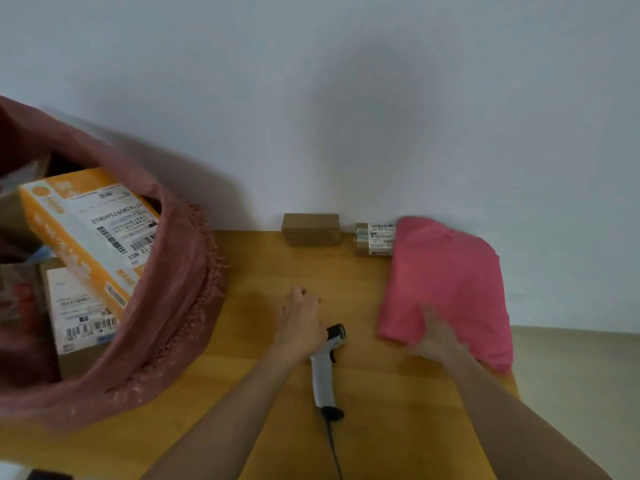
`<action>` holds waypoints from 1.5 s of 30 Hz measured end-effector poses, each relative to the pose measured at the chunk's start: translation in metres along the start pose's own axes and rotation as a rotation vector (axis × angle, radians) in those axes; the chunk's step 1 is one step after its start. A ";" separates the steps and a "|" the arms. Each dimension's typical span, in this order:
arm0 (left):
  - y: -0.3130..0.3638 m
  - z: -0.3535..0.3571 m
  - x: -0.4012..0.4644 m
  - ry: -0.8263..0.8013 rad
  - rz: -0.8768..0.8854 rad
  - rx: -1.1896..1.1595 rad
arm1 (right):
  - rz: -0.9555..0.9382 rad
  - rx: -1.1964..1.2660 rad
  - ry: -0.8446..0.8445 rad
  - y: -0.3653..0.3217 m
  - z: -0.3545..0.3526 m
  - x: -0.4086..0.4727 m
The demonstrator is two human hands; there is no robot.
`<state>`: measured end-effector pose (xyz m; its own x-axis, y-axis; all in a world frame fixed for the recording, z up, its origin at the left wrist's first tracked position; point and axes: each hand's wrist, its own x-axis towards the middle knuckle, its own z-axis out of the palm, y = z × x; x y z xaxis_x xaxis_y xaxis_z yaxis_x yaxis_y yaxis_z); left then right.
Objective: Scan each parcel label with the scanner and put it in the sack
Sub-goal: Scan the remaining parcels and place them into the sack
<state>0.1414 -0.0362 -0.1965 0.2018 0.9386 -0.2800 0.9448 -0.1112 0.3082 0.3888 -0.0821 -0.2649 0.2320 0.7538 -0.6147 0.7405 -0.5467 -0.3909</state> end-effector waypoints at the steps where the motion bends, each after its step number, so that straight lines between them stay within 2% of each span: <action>1: -0.001 0.006 0.001 -0.032 -0.008 0.006 | -0.008 -0.019 -0.001 0.004 0.008 0.000; 6: -0.006 0.028 0.004 -0.156 -0.034 -0.039 | 0.025 -0.236 0.227 0.005 0.033 -0.002; 9: -0.008 0.039 0.004 -0.179 -0.075 -0.123 | 0.048 -0.320 0.387 0.007 0.042 -0.001; 12: -0.007 0.048 0.006 -0.174 -0.154 -0.271 | 0.014 -0.342 0.470 0.017 0.055 0.002; 16: -0.006 0.053 0.004 -0.125 -0.241 -0.464 | -0.016 -0.261 0.513 0.019 0.060 0.005; 22: -0.003 0.032 0.006 -0.082 -0.311 -0.639 | -0.108 -0.064 0.557 -0.015 0.038 -0.012; 25: -0.004 0.013 0.008 -0.030 -0.389 -0.747 | -0.219 0.156 0.659 -0.040 0.017 -0.032; 29: -0.007 -0.009 0.005 -0.003 -0.489 -1.022 | -0.477 0.526 0.754 -0.085 -0.023 -0.062; 33: -0.005 -0.025 -0.004 -0.095 -0.531 -1.235 | -0.578 1.037 0.644 -0.122 -0.048 -0.085; 38: -0.010 -0.048 -0.010 -0.363 -0.547 -1.415 | -0.427 1.692 0.327 -0.138 -0.052 -0.092; 42: -0.018 -0.057 -0.013 -0.488 -0.502 -1.722 | -0.355 1.882 0.133 -0.137 -0.045 -0.089; 45: -0.024 -0.056 -0.012 -0.454 -0.489 -1.821 | -0.336 1.884 0.034 -0.132 -0.036 -0.086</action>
<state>0.1016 -0.0261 -0.1498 0.3693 0.6039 -0.7064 -0.3674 0.7930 0.4859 0.2934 -0.0616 -0.1356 0.2737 0.8904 -0.3637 -0.7869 -0.0101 -0.6170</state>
